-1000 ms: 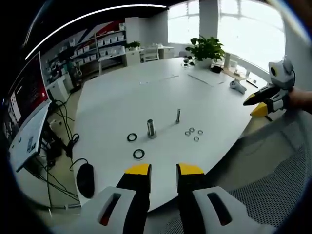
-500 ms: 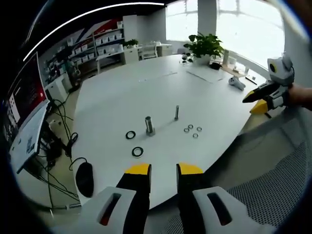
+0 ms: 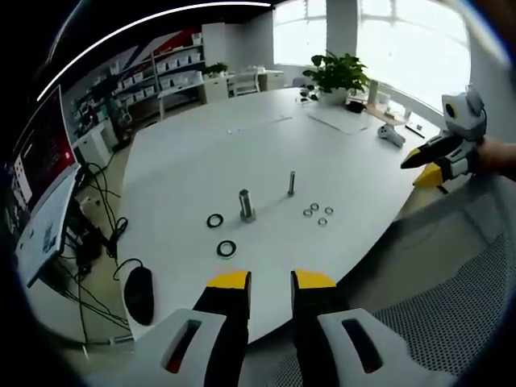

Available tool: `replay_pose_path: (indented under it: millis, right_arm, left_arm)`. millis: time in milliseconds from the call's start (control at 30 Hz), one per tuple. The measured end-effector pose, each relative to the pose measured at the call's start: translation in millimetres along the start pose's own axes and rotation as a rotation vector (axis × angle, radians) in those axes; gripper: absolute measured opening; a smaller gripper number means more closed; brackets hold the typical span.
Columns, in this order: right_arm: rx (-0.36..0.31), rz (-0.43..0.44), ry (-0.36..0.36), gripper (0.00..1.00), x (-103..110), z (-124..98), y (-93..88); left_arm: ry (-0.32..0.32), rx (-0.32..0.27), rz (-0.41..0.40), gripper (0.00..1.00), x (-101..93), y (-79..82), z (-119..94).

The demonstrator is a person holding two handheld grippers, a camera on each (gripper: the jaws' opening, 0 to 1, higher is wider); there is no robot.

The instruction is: Place the washer onto the threaded stud by aligning its center hole with the stud, sliding it down to the base, and recovering from edge contact or off-axis alignment until the washer reaches the visible bottom stop.

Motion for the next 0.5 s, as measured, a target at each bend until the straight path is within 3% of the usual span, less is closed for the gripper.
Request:
replay_pose_path:
  millis: [500]
  right_arm:
    - [0.029,-0.003,0.000,0.38,0.4,1.4,-2.7]
  left_arm:
    - [-0.008,-0.008,-0.003,0.17,-0.5,1.2,-0.5]
Point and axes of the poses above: the point that each gripper's makers call its tool centre point, and the gripper's own axes: z roughly forward along the fingers, x roughly to its left, y roughly out of its top, the point moved 5 cm from there along -z, roughly backward along the fingers, and after that the axes turned 2 degrees about -x, right-handed, at the moved point
